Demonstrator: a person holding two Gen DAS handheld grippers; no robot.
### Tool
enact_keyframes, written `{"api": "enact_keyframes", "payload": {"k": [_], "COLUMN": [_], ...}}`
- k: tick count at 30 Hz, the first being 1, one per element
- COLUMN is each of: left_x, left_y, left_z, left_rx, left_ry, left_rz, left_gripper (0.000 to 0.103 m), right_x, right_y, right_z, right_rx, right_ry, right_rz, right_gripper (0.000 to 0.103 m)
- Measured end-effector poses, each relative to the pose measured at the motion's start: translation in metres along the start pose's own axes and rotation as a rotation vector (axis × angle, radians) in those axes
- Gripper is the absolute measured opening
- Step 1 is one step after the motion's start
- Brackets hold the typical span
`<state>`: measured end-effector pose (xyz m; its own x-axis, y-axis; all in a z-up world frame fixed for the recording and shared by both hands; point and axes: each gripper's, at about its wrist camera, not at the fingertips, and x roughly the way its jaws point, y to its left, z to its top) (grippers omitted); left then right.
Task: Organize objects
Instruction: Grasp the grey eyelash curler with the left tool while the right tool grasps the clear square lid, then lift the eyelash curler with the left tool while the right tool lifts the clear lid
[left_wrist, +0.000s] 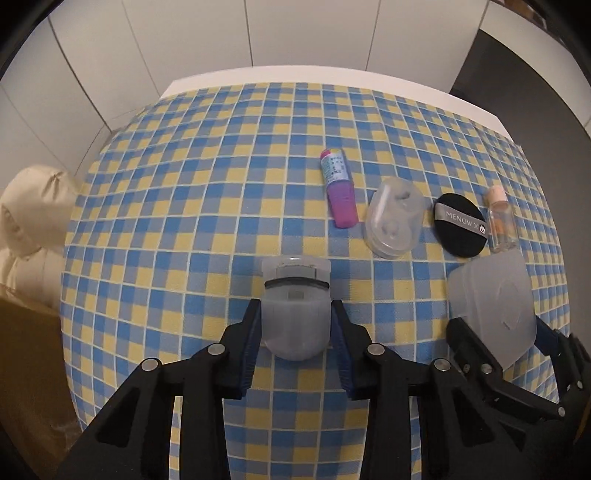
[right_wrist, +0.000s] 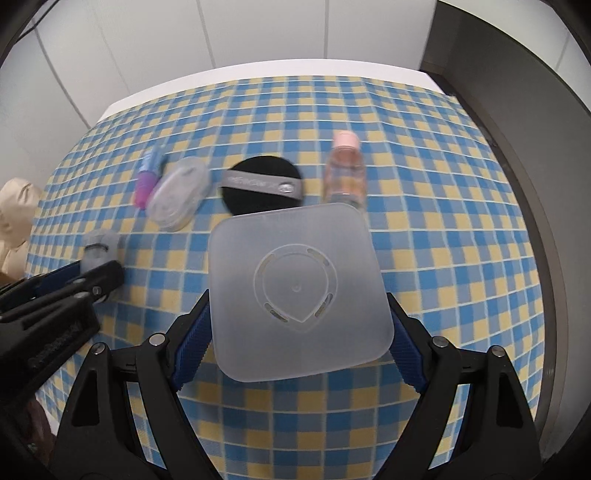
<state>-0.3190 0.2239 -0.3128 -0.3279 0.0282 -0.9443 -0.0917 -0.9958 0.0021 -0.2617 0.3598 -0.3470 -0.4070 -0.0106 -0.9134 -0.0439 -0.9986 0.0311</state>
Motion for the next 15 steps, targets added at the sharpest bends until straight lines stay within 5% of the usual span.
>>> {"api": "enact_keyframes", "payload": {"k": [15], "left_x": [-0.014], "left_y": [0.026], "left_z": [-0.025], "left_rx": [-0.002], "left_ry": [-0.006], "left_rz": [0.052], "left_gripper": [0.035], "right_x": [-0.020], "right_y": [0.005], "right_z": [0.004], "right_rx": [-0.020], "right_ry": [-0.067], "right_rz": [-0.029], "right_gripper": [0.086]}}
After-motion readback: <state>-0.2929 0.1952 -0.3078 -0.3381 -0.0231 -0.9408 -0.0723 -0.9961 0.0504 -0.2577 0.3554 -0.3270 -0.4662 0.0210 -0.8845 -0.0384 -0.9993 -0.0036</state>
